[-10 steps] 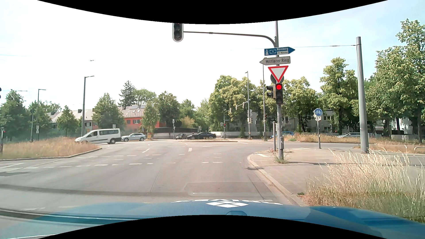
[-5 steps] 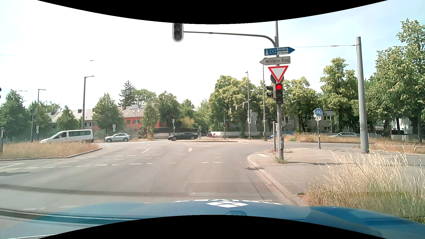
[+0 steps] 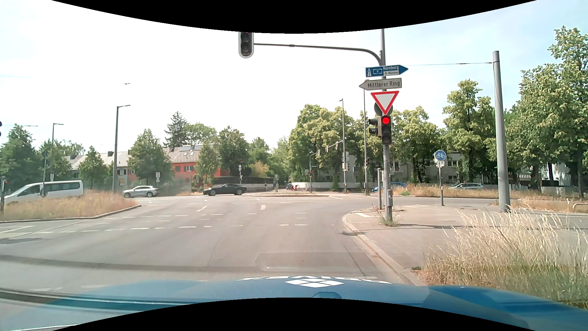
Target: Follow the waypoints while adhering to traffic rules and regulations
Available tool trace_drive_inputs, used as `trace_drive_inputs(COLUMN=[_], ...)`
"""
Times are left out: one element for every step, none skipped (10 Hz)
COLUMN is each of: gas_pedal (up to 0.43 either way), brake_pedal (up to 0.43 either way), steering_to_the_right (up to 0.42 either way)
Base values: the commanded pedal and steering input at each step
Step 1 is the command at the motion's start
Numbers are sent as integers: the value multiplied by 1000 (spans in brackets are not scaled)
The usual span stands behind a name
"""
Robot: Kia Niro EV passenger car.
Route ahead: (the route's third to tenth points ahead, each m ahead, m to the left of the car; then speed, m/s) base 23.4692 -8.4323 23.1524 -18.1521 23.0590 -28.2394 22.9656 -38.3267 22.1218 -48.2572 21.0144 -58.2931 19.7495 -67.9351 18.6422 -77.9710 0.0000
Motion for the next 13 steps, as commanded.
trace_drive_inputs(gas_pedal=[0, 0, 0, 0, 0, 0, 0, 0, 0, 0, 0, 0, 0], brake_pedal=[262, 262, 268, 262, 268, 262, 268, 268, 268, 262, 262, 262, 262], steering_to_the_right=[4, 4, 4, 4, 4, 4, 4, 4, 4, 4, 4, 4, 4])
